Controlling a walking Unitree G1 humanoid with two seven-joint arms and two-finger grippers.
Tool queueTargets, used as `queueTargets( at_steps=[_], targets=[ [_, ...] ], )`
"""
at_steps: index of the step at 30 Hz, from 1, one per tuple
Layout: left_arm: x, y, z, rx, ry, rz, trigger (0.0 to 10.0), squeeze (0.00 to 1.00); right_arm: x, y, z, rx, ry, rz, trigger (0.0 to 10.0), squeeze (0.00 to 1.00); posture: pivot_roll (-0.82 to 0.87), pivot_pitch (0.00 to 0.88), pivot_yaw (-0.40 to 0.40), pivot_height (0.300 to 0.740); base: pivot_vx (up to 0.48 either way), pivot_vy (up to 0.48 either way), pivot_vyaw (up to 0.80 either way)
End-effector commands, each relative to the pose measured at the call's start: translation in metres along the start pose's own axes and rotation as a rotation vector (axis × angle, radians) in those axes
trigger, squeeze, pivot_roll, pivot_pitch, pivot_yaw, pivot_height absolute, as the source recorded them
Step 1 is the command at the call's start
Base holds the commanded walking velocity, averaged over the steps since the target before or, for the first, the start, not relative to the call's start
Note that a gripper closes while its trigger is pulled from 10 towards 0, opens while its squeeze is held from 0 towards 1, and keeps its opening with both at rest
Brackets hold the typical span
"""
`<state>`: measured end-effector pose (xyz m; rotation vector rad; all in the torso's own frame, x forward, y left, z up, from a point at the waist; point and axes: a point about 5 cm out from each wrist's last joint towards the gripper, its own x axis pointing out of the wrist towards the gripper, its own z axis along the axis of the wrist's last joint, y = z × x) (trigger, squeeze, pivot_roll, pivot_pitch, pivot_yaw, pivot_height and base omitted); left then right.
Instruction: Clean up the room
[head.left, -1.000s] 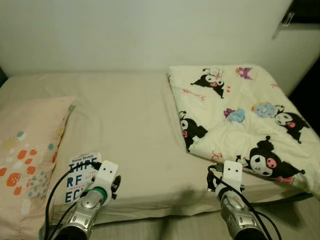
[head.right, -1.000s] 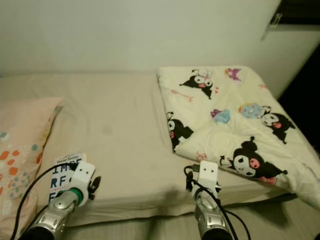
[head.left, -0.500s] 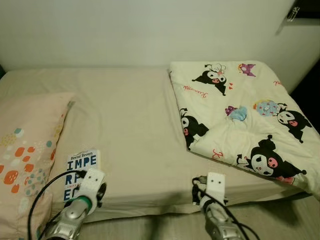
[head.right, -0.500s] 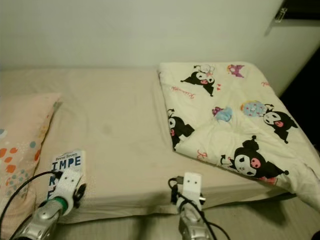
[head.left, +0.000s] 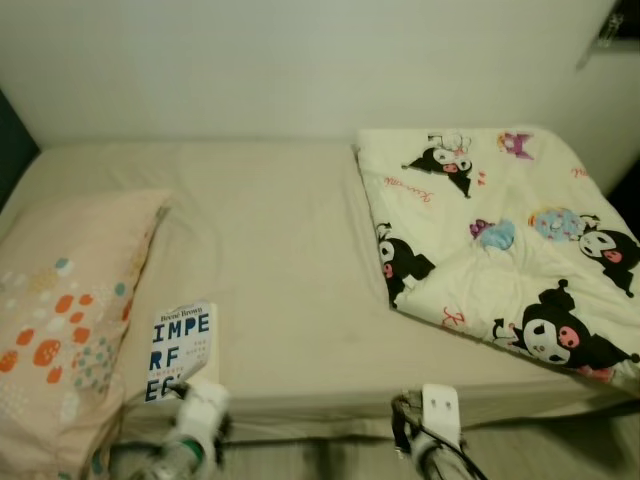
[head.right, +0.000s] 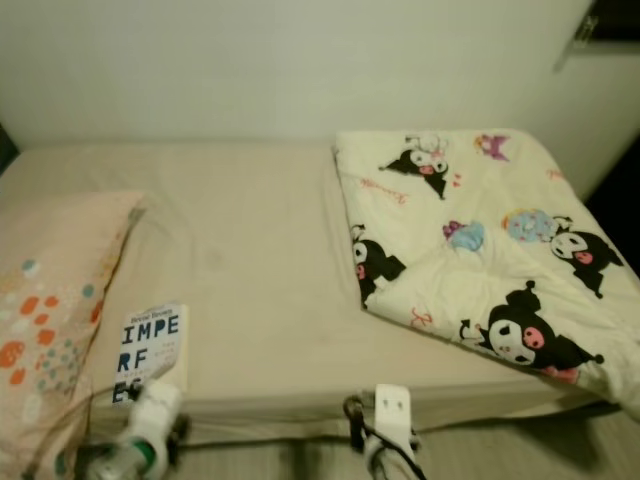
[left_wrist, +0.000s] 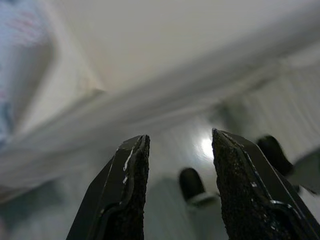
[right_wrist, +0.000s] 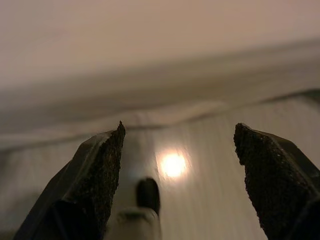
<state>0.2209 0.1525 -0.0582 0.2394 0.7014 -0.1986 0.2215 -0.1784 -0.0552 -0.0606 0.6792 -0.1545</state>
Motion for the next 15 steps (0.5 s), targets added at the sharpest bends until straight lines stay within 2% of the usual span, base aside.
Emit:
queueTargets(
  at_steps=[1, 2, 5, 6, 8, 15],
  targets=[
    [-0.001, -0.003, -0.003, 0.008, -0.001, 0.017, 10.0, 0.00, -0.001, -0.008, -0.008, -0.039, 0.033, -0.015, 10.0, 0.00, -0.03, 0.007, 0.093, 0.740, 0.000, 0.000, 0.00],
    [-0.001, -0.003, -0.003, 0.008, -0.001, 0.017, 10.0, 0.00, -0.001, -0.008, -0.008, -0.039, 0.033, -0.015, 10.0, 0.00, -0.03, 0.007, 0.093, 0.740, 0.000, 0.000, 0.00],
    [0.000, -0.022, 0.001, 0.012, -0.015, 0.008, 10.0, 0.00, -0.002, -0.039, -0.013, -0.066, 0.069, -0.107, 10.0, 0.00, -0.03, 0.012, 0.096, 0.740, 0.000, 0.000, 0.00],
    [0.000, -0.022, 0.001, 0.012, -0.015, 0.008, 10.0, 0.00, -0.002, -0.039, -0.013, -0.066, 0.069, -0.107, 10.0, 0.00, -0.03, 0.012, 0.096, 0.740, 0.000, 0.000, 0.00],
    [0.002, -0.024, 0.002, 0.015, -0.001, 0.013, 10.0, 0.00, -0.002, -0.053, -0.014, -0.071, 0.078, -0.157, 10.0, 0.00, -0.05, 0.015, 0.079, 0.740, 0.000, 0.000, 0.00],
    [0.004, -0.017, 0.007, -0.036, -0.012, 0.060, 10.0, 0.00, -0.002, -0.057, -0.013, -0.059, 0.093, -0.163, 10.0, 0.00, -0.10, 0.030, 0.084, 0.740, 0.000, 0.000, 0.00]
  ],
)
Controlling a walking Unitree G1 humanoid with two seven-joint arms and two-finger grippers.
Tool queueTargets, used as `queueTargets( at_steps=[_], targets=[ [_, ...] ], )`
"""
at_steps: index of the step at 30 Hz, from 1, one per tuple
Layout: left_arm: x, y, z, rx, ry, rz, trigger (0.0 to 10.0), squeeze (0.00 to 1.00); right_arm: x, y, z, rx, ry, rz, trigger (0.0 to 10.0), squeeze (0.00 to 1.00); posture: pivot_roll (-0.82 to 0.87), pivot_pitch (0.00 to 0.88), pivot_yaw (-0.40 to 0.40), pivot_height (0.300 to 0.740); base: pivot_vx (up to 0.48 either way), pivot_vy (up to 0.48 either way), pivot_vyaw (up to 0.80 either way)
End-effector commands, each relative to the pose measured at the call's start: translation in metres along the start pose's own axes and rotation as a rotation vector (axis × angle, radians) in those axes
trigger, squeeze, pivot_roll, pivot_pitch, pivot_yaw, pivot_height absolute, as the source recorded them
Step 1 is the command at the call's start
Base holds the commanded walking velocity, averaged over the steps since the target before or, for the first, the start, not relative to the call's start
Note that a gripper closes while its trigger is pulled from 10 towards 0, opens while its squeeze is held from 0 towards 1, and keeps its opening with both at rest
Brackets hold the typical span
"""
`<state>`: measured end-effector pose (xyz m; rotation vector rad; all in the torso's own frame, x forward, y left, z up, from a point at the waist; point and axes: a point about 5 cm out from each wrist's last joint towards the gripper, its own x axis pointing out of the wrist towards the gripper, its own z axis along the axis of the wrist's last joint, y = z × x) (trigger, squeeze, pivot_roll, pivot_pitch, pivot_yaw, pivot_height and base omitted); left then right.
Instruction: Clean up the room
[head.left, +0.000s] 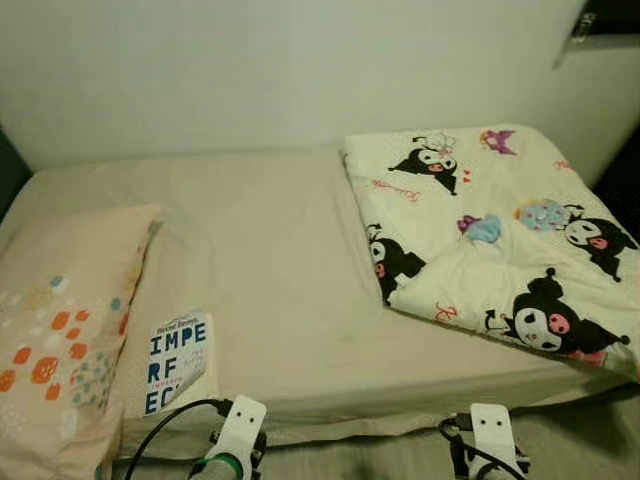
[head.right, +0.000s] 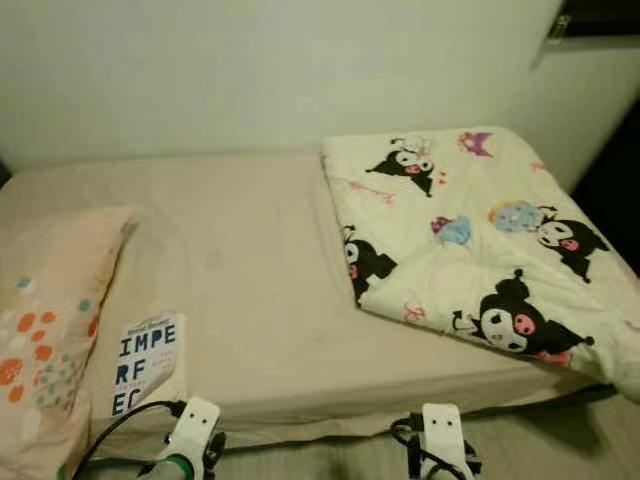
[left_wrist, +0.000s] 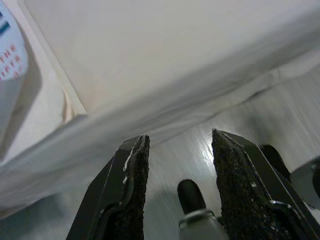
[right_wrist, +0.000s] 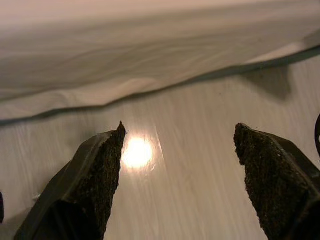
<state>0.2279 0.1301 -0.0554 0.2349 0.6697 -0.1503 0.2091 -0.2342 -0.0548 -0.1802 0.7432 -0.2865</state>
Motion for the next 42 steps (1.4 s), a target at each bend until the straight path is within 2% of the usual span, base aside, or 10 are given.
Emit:
queueTargets(
  at_steps=[1, 7, 10, 12, 18, 21, 28, 32, 33, 42],
  targets=[
    [-0.001, 0.002, -0.005, -0.017, 0.016, 0.014, 10.0, 0.00, -0.001, 0.000, -0.006, 0.011, 0.031, -0.002, 10.0, 0.00, -0.10, 0.030, 0.084, 0.740, 0.000, 0.000, 0.00],
    [0.003, 0.007, 0.004, -0.026, 0.003, 0.033, 10.0, 0.00, 0.004, 0.006, 0.008, 0.118, 0.045, 0.018, 10.0, 0.00, -0.10, 0.036, 0.061, 0.740, 0.000, 0.000, 0.00],
    [0.003, 0.008, 0.004, -0.025, 0.005, 0.038, 10.0, 0.00, 0.004, 0.010, 0.010, 0.101, 0.044, 0.044, 10.0, 0.00, -0.09, 0.037, 0.035, 0.740, 0.000, 0.000, 0.00],
    [0.002, 0.010, 0.001, -0.040, 0.022, 0.052, 10.0, 0.00, 0.005, 0.029, 0.018, 0.038, 0.052, 0.139, 10.0, 0.00, -0.05, 0.034, 0.023, 0.740, 0.000, 0.000, 0.00],
    [0.001, 0.012, -0.001, -0.027, 0.022, 0.058, 10.0, 0.00, 0.003, 0.043, 0.018, 0.022, 0.070, 0.183, 10.0, 0.00, -0.02, 0.040, 0.030, 0.740, 0.000, 0.000, 0.00],
    [0.000, 0.026, -0.004, -0.027, 0.025, 0.093, 10.0, 0.00, 0.000, 0.060, 0.019, 0.015, 0.084, 0.224, 10.0, 0.00, 0.02, 0.030, 0.007, 0.740, 0.000, 0.000, 0.00],
    [-0.001, 0.040, -0.007, -0.050, 0.027, 0.122, 10.0, 0.00, -0.003, 0.070, 0.018, -0.024, 0.099, 0.260, 10.0, 0.00, 0.04, 0.008, -0.022, 0.740, 0.000, 0.000, 0.00],
    [-0.001, 0.046, -0.009, -0.018, 0.047, 0.135, 10.0, 0.00, -0.007, 0.079, 0.011, -0.017, 0.135, 0.278, 10.0, 0.00, 0.07, 0.006, -0.036, 0.740, 0.000, 0.000, 0.00],
    [-0.002, 0.048, -0.010, -0.001, 0.057, 0.136, 10.0, 0.00, -0.008, 0.083, 0.009, 0.036, 0.148, 0.272, 10.0, 0.00, 0.08, 0.000, -0.032, 0.740, 0.000, 0.000, 0.00],
    [-0.002, 0.061, -0.010, -0.016, 0.061, 0.162, 10.0, 0.00, -0.009, 0.084, 0.008, 0.093, 0.154, 0.228, 10.0, 0.00, 0.10, 0.000, -0.008, 0.740, 0.000, 0.000, 0.00]
  ],
)
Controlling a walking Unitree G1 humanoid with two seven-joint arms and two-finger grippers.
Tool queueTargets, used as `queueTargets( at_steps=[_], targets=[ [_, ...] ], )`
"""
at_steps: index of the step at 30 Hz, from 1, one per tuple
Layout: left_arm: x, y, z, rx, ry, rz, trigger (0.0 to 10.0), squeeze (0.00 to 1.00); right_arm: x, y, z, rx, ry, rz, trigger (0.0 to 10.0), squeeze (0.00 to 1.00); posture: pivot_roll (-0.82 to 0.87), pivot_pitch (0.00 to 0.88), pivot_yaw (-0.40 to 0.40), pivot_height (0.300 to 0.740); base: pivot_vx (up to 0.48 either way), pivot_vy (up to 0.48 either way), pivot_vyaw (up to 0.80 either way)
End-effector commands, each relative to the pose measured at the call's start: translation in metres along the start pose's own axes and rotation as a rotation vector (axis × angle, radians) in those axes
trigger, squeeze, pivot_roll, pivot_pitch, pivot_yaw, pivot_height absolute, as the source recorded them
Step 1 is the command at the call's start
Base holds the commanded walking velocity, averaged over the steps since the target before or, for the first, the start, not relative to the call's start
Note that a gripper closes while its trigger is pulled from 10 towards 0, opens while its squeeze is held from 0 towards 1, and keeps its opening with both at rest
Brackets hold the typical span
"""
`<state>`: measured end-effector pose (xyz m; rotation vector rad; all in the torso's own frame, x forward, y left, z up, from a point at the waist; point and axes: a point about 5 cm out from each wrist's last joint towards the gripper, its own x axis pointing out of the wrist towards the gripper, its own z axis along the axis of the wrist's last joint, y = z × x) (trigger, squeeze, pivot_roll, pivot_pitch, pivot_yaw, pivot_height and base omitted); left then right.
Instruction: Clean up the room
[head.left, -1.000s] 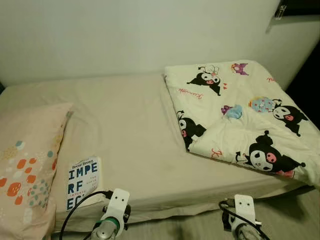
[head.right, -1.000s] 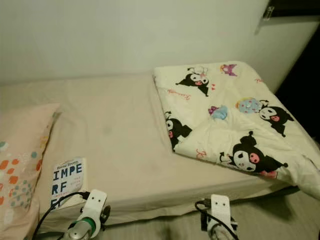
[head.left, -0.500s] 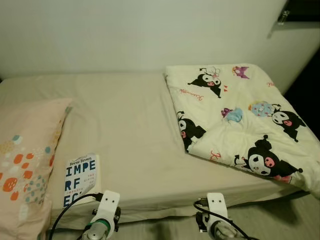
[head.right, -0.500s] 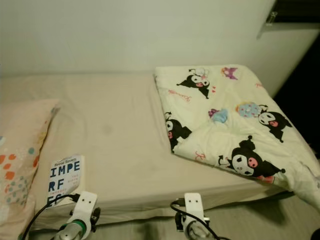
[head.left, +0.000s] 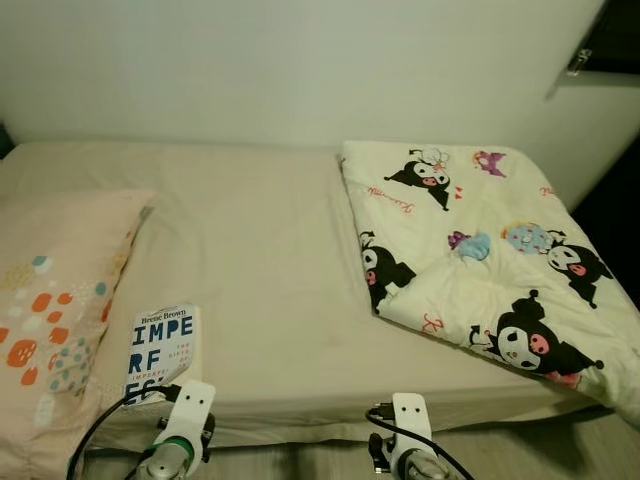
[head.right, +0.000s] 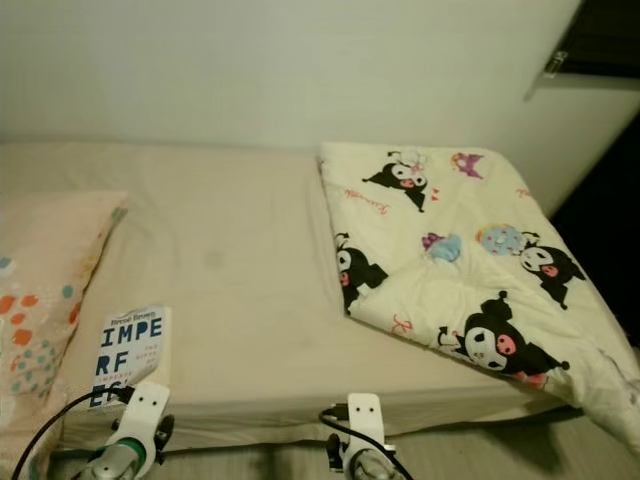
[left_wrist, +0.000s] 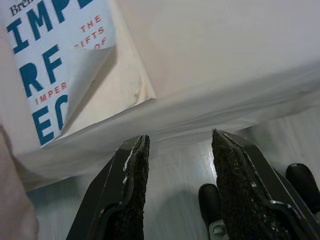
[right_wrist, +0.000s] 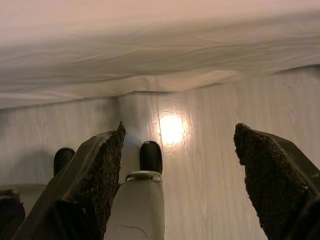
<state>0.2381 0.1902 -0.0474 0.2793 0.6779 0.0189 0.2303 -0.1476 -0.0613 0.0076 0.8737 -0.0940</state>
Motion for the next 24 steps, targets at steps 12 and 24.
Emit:
queueTargets(
  at_steps=[12, 24],
  targets=[
    [0.008, 0.035, 0.035, -0.066, -0.119, 0.057, 10.0, 0.00, -0.001, -0.008, -0.010, 0.019, 0.017, -0.056, 10.0, 0.00, 0.15, 0.031, 0.038, 0.740, 0.000, 0.000, 0.00],
    [0.009, 0.017, 0.036, 0.077, -0.112, -0.038, 10.0, 0.00, -0.005, -0.017, -0.018, 0.108, -0.012, -0.196, 10.0, 0.00, 0.08, 0.035, 0.180, 0.740, 0.000, 0.000, 0.00]
  ],
)
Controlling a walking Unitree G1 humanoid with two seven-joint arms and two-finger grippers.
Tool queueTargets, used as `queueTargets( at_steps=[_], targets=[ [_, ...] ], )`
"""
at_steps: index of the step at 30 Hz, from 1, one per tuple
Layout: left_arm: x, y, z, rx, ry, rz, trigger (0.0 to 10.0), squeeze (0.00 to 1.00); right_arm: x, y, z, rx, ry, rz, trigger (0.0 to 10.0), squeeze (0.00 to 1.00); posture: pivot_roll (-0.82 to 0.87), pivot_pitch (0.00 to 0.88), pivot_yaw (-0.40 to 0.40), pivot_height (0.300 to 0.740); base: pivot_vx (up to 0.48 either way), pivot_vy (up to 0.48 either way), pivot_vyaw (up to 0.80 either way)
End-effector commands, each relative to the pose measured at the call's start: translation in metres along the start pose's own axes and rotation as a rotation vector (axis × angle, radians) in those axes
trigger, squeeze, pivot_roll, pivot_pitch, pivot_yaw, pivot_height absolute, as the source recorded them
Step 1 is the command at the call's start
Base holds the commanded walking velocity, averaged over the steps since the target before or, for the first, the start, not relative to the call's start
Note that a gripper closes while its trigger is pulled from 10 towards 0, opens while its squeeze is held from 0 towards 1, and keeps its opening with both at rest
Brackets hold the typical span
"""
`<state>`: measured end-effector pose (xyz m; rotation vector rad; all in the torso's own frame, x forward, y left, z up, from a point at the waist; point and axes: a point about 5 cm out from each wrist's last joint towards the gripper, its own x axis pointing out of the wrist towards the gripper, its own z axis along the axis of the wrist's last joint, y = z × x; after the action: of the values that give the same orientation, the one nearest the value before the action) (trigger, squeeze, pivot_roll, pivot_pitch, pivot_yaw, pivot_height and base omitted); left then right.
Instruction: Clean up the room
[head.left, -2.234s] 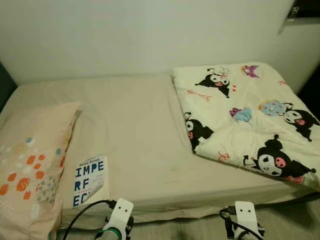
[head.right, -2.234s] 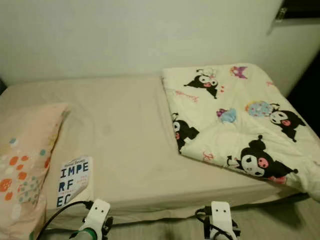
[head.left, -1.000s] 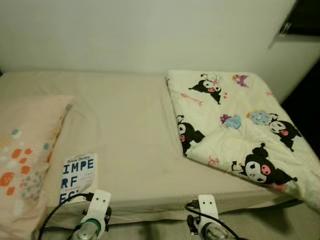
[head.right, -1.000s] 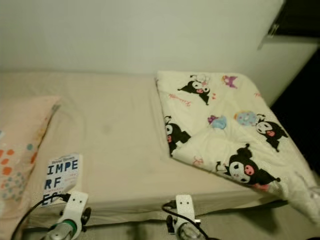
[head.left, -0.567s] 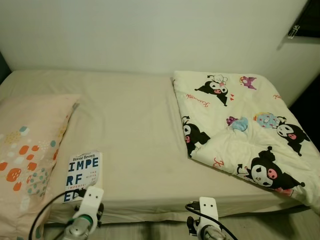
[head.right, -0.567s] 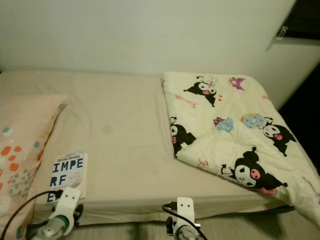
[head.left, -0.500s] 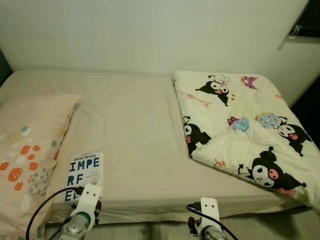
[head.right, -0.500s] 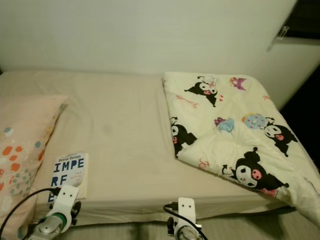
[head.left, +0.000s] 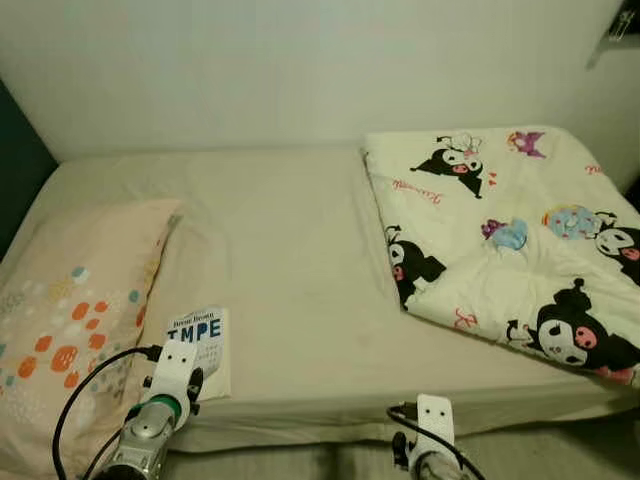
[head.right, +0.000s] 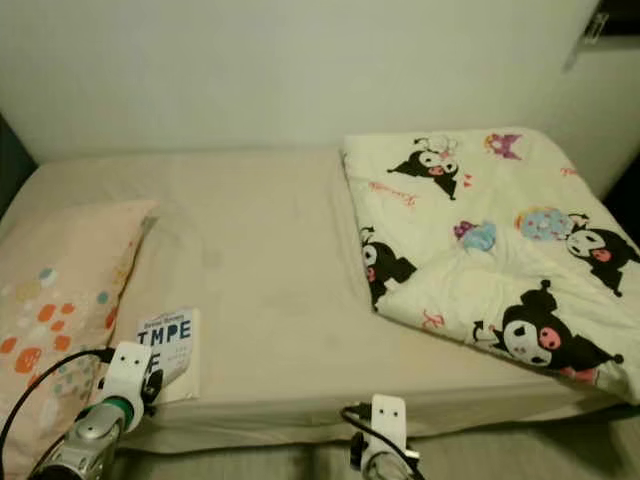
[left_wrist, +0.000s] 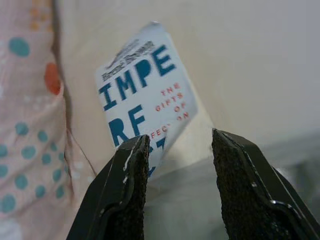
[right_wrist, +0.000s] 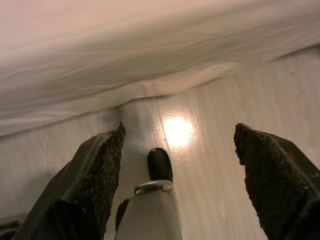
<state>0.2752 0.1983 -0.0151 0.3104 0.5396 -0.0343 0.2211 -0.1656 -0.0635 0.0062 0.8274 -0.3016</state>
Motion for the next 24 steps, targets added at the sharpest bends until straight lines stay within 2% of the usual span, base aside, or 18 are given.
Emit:
queueTargets(
  at_steps=[1, 4, 5, 10, 15, 16, 24],
  targets=[
    [-0.003, -0.004, -0.009, 0.037, 0.030, -0.028, 10.0, 0.00, -0.003, -0.001, -0.012, 0.025, 0.033, -0.021, 10.0, 0.00, 0.08, 0.037, 0.181, 0.740, 0.000, 0.000, 0.00],
    [-0.003, -0.005, -0.010, 0.008, 0.037, -0.030, 10.0, 0.00, -0.003, -0.002, -0.014, 0.024, 0.034, -0.029, 10.0, 0.00, 0.07, 0.039, 0.176, 0.740, 0.000, 0.000, 0.00],
    [-0.002, -0.006, -0.008, 0.002, 0.036, -0.035, 10.0, 0.00, -0.003, -0.005, -0.014, 0.022, 0.031, -0.040, 10.0, 0.00, 0.08, 0.050, 0.144, 0.740, 0.000, 0.000, 0.00],
    [-0.001, -0.006, -0.006, 0.035, 0.042, -0.016, 10.0, 0.00, -0.002, -0.007, -0.011, -0.016, 0.023, -0.034, 10.0, 0.00, 0.09, 0.057, 0.101, 0.740, 0.000, 0.000, 0.00],
    [-0.001, -0.005, -0.007, -0.014, 0.041, -0.015, 10.0, 0.00, 0.001, -0.018, 0.005, -0.007, -0.036, -0.080, 10.0, 0.00, 0.03, 0.063, 0.060, 0.740, 0.000, 0.000, 0.00],
    [-0.001, -0.004, -0.005, -0.005, 0.035, -0.025, 10.0, 0.00, 0.002, -0.021, 0.007, -0.002, -0.043, -0.090, 10.0, 0.00, 0.00, 0.068, 0.030, 0.740, 0.000, 0.000, 0.00],
    [0.001, 0.000, 0.000, 0.044, 0.024, -0.023, 10.0, 0.00, 0.001, -0.027, 0.005, -0.066, -0.035, -0.068, 10.0, 0.00, -0.05, 0.062, -0.008, 0.740, 0.000, 0.000, 0.00]
  ],
)
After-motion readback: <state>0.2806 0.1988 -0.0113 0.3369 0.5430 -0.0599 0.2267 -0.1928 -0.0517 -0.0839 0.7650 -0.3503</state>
